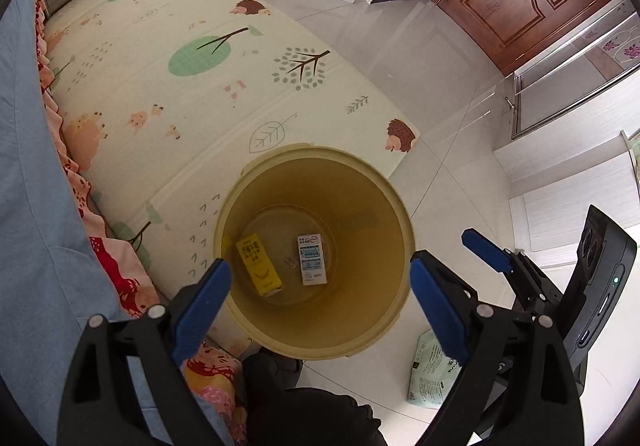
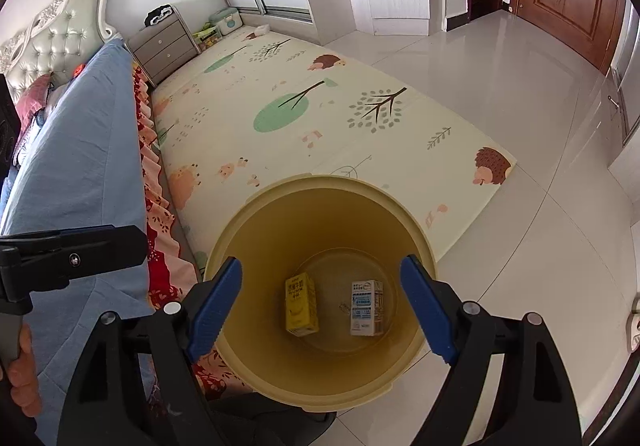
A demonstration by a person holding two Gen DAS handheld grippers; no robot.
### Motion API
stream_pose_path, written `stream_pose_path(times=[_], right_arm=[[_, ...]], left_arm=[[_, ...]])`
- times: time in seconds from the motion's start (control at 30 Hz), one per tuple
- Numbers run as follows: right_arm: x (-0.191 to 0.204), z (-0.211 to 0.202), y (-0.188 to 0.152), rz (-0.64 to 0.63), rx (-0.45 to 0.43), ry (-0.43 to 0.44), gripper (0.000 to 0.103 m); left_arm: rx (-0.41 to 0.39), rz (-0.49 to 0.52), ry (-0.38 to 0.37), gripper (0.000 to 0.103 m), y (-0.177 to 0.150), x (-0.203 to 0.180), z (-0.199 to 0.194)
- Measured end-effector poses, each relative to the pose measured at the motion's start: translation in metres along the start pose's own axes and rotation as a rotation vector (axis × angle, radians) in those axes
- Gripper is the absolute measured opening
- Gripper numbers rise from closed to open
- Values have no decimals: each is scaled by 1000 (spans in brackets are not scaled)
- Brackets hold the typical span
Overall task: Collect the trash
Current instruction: 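Move both open tools back over the trash on the bed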
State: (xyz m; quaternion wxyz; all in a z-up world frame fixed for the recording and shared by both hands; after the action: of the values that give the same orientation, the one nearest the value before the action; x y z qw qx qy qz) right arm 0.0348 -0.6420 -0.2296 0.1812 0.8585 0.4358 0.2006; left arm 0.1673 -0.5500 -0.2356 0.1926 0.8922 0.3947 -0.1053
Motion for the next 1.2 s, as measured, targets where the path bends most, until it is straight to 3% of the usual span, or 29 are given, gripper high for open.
stream_pose_path(times=[0.27,0.5,0.8,0.9,0.97,1.07,1.2], right_arm=[[10,-22,2,-13,-37,4,77],[55,-57,9,-62,-117,74,77],[162,-107,5,-206,-215,249,78],[208,-123,-6,-289,-266,297,88],[242,-133,-17,-363,-302,336,88],[287,-142,-31,-440,-306,405,88],[341,-149,-52,-512,-294,480,89]], left_arm=[[-85,16,7,90,-1,-2,-39],[-188,-2,31,90,-17,20,-99],[-383,-67,160,91,-69,87,-204],[-458,-120,209,94,-96,119,-245],[-517,-157,255,97,-117,141,-272],[-571,-222,334,97,-149,174,-305],[-615,-315,381,97,-192,217,-340]])
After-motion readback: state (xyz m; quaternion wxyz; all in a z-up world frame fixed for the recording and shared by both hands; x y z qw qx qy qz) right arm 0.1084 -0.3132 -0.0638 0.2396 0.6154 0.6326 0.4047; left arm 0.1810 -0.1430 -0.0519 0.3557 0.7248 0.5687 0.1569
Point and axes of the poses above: each gripper's, at about its wrist camera, not at the fingertips, and z roughly the way its jaws point, x to its left, y to its top, the point moved 5 cm from there along z, roughly the way its jaws point, and after that the axes turned 1 degree about -y, right-handed, at the moved point
